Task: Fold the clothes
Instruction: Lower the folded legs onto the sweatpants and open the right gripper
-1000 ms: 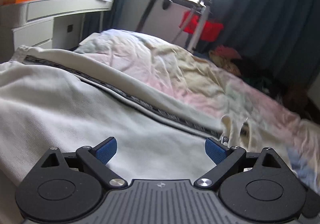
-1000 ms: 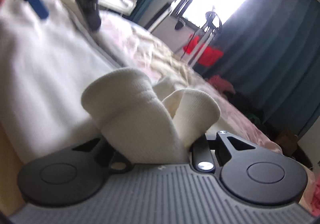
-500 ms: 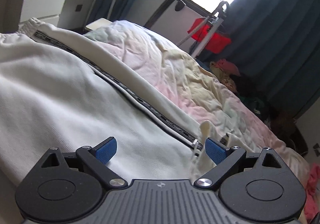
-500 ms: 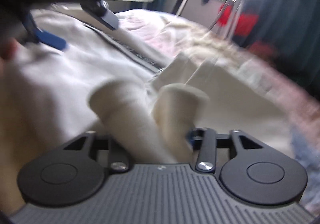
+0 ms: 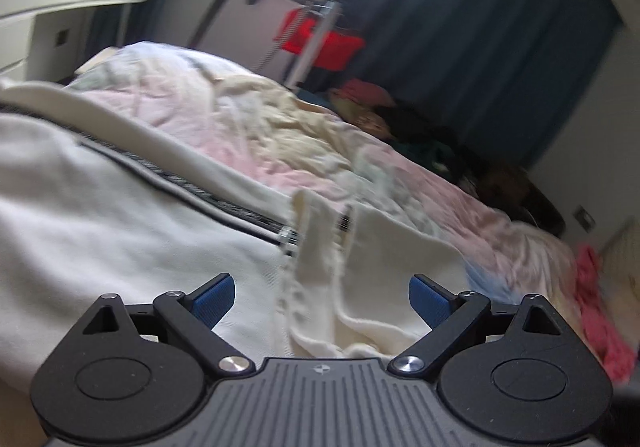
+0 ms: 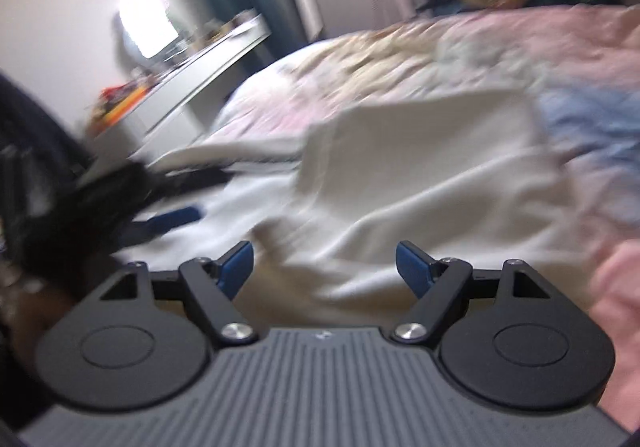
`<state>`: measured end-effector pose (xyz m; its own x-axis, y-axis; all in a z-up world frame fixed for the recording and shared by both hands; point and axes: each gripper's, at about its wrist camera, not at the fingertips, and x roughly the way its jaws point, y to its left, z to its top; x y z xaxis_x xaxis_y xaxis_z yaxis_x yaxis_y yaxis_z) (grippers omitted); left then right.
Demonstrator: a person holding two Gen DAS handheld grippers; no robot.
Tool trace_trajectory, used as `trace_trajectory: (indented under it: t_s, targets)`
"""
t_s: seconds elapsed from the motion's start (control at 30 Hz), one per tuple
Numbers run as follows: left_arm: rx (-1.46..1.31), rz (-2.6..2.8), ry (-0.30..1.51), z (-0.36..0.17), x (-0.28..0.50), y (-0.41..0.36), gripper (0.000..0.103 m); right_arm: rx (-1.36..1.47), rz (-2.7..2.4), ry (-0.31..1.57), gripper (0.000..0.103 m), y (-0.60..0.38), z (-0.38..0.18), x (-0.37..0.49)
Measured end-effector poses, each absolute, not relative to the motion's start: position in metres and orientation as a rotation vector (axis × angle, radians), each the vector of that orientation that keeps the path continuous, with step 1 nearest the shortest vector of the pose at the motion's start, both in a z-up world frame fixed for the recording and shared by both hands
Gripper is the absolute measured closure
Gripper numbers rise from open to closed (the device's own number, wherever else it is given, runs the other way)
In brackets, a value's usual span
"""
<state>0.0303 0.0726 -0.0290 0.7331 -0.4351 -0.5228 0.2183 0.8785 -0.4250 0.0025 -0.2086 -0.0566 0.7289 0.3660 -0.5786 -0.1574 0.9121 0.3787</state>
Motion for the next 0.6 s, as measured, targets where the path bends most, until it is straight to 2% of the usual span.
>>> trace_trajectory:
  t_s: [0.17,0.3,0.6]
  targets:
    - [-0.340,-0.450,0.672,-0.035,0.028,0.059,0.016,0.279,0.152,0.850,0.024,-0.214,-0.102,0.017]
    - [-0.390,-0.447,0.678,-0.038,0.030,0.066,0.017,0.260,0.140,0.846,0.022,-0.205,-0.097,0.014]
    - [-0.543,-0.480,0.697,-0.036,0.035,0.088,0.016,0.266,0.271,0.620,0.023,-0.194,-0.062,-0.007]
